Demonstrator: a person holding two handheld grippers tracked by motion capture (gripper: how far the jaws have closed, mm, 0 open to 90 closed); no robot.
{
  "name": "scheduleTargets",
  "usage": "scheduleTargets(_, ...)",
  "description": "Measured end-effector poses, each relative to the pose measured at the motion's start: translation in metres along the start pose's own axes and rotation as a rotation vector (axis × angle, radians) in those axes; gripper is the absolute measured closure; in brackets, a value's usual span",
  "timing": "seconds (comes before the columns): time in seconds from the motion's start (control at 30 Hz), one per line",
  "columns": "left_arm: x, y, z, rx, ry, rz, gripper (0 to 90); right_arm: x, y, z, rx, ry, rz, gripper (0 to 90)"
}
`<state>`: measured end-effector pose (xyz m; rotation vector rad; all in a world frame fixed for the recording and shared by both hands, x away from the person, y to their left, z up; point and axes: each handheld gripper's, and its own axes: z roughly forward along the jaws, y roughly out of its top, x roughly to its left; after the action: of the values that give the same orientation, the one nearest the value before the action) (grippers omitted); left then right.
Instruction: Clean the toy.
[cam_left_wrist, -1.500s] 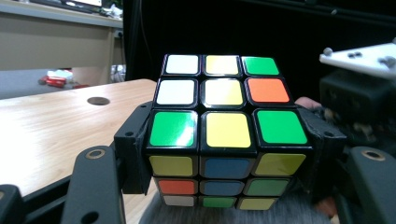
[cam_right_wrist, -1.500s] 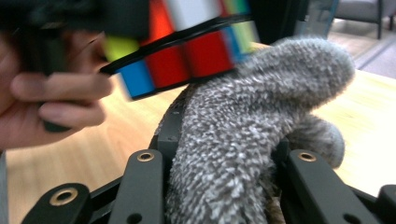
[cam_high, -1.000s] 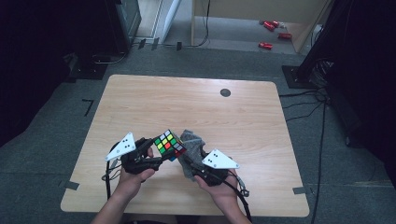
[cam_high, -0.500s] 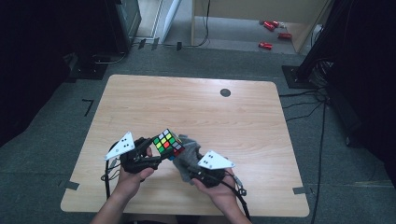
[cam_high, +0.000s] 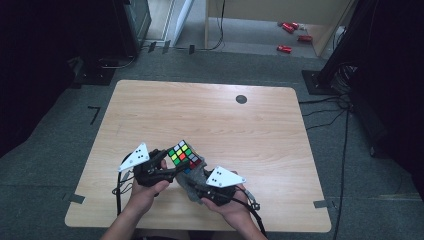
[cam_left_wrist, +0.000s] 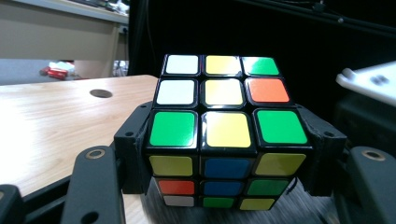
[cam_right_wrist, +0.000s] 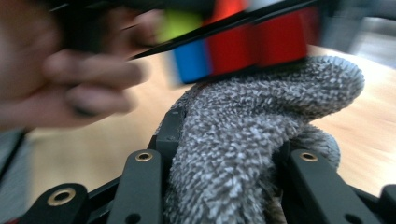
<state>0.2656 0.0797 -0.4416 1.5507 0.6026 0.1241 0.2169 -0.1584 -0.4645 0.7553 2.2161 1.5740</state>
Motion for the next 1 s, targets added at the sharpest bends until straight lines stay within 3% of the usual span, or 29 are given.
scheduleTargets(0.03,0.002,0.0,-0.002,-0.004,0.006,-0.006,34.5,0.0,0.0,0.0,0.0,0.0,0.0,62.2)
scheduleTargets(0.07,0.004,0.001,-0.003,-0.005,0.012,-0.009,34.5,0.004,0.0,0.002,0.018,0.016,-0.05,61.8)
scheduleTargets(0.17,0.009,0.003,-0.008,-0.017,0.032,-0.023,34.5,-0.001,0.0,0.002,0.03,-0.005,-0.045,61.3)
scheduleTargets(0.2,0.011,0.003,-0.01,-0.02,0.039,-0.026,34.5,-0.015,-0.001,-0.003,0.041,-0.066,0.003,61.2)
scheduleTargets(0.23,0.013,0.003,-0.011,-0.022,0.045,-0.027,34.5,-0.015,-0.001,-0.003,0.041,-0.066,0.003,61.2)
scheduleTargets(0.27,0.014,0.003,-0.011,-0.025,0.05,-0.033,34.5,-0.034,-0.005,-0.012,0.047,-0.157,0.066,61.2)
scheduleTargets(0.3,0.015,0.003,-0.012,-0.029,0.055,-0.035,34.5,-0.034,-0.005,-0.012,0.047,-0.157,0.066,61.2)
scheduleTargets(0.33,0.016,0.003,-0.012,-0.023,0.061,-0.034,34.5,-0.044,-0.007,-0.017,0.045,-0.207,0.085,61.2)
scheduleTargets(0.37,0.017,0.003,-0.012,-0.023,0.065,-0.038,34.5,-0.062,-0.013,-0.026,0.046,-0.295,0.115,61.2)
scheduleTargets(0.4,0.017,0.002,-0.012,-0.026,0.068,-0.043,34.5,-0.07,-0.017,-0.029,0.052,-0.322,0.132,61.2)
scheduleTargets(0.5,0.019,0.0,-0.011,-0.016,0.076,-0.048,34.5,-0.082,-0.026,-0.031,0.079,-0.354,0.169,60.9)
scheduleTargets(0.57,0.022,-0.004,-0.009,-0.004,0.085,-0.052,34.5,-0.092,-0.04,-0.029,0.13,-0.374,0.212,59.8)
scheduleTargets(0.7,0.023,-0.005,-0.008,0.003,0.093,-0.056,34.5,-0.097,-0.049,-0.025,0.162,-0.381,0.236,56.4)
scheduleTargets(0.73,0.023,-0.006,-0.008,0.003,0.093,-0.055,34.5,-0.098,-0.051,-0.024,0.171,-0.382,0.24,53.0)
scheduleTargets(0.77,0.024,-0.006,-0.008,0.004,0.095,-0.052,34.5,-0.1,-0.053,-0.023,0.179,-0.389,0.253,38.6)
scheduleTargets(0.8,0.024,-0.006,-0.008,0.003,0.097,-0.052,34.5,-0.1,-0.053,-0.023,0.179,-0.389,0.253,38.6)
scheduleTargets(0.9,0.026,-0.007,-0.008,0.016,0.11,-0.059,34.5,-0.102,-0.05,-0.027,0.16,-0.476,0.225,20.2)
scheduleTargets(1.0,0.026,-0.007,-0.007,0.018,0.114,-0.062,34.5,-0.101,-0.045,-0.032,0.131,-0.488,0.218,18.9)
